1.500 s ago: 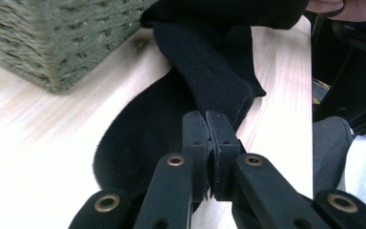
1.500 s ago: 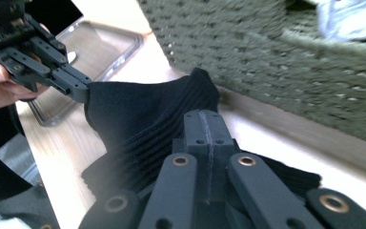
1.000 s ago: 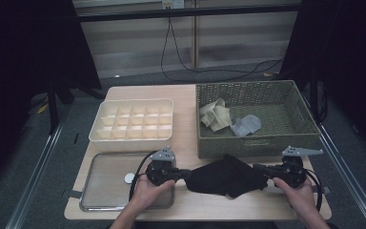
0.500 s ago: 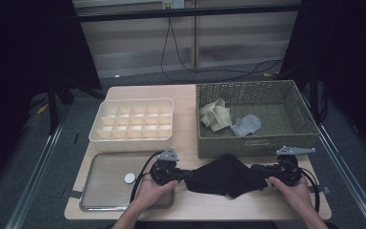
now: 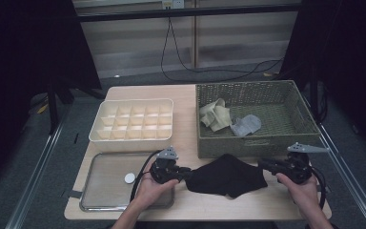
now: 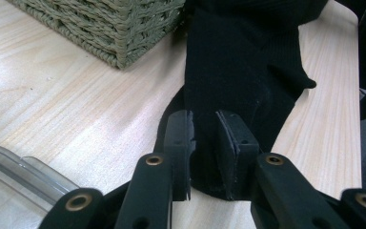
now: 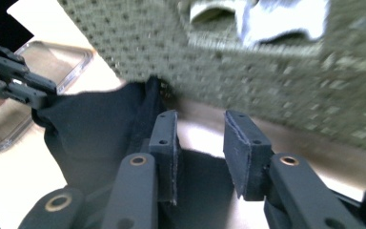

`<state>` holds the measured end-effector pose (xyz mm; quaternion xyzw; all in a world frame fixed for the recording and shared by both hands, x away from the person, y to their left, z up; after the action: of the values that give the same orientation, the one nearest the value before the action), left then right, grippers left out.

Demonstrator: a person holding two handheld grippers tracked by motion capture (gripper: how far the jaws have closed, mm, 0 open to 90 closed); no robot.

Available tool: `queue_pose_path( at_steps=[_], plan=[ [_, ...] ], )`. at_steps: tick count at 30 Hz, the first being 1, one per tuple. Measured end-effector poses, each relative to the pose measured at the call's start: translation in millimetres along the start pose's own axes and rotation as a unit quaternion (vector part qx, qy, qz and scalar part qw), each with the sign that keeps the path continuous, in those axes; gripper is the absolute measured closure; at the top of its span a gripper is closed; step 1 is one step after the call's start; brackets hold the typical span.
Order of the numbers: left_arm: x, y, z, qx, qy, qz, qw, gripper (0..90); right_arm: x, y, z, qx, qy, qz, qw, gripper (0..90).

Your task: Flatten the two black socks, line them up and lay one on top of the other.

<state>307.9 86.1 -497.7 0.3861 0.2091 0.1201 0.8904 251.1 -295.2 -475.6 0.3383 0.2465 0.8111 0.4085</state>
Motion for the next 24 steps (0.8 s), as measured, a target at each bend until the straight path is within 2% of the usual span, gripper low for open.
queue_pose_path(
  at_steps=[3,5,9,11,15,18,21,24],
  plan=[
    [-0.2,1.2,0.5,-0.005,0.001,0.001,1.0,73.4,-2.2,9.0,4.0,-0.021,-0.011,0.018,0.9996,65.8],
    [-0.7,1.3,0.6,-0.008,0.004,-0.001,1.0,72.7,-1.7,9.1,3.8,-0.018,-0.008,0.012,0.9997,66.2],
    [-1.7,5.7,1.9,-0.016,0.002,0.004,0.9999,69.6,1.4,2.1,3.0,-0.005,-0.001,0.024,0.9997,66.2],
    [-3.4,7.8,3.6,-0.027,0.005,0.003,0.9996,67.0,3.7,-4.2,2.4,0.007,0.006,0.028,0.9996,65.6],
    [-7.6,9.0,6.7,-0.031,-0.001,0.005,0.9995,64.0,10.6,-20.4,1.0,0.038,0.023,0.038,0.9983,65.6],
    [-12.8,5.7,9.0,-0.029,-0.007,-0.003,0.9995,64.0,17.1,-31.4,0.0,0.06,0.038,0.039,0.9967,66.4],
    [-17.0,1.2,10.6,-0.02,-0.018,-0.001,0.9996,64.1,22.0,-41.0,-2.7,0.085,0.053,0.032,0.9945,68.1],
    [-20.0,1.8,13.0,-0.023,-0.021,-0.008,0.9995,64.2,24.0,-46.6,-5.5,0.101,0.056,0.034,0.9927,69.0]
  ],
)
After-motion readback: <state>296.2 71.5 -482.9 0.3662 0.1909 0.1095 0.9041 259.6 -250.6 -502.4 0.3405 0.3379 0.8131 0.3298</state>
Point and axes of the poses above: each handheld gripper's, and its own axes: y roughly backward along the jaws, z roughly out of its top, x roughly to its left, the point moved 2 cm from there along -y, roughly forward along the jaws, and after that the axes turned 10 degrees about x, right-handed, at the moved point
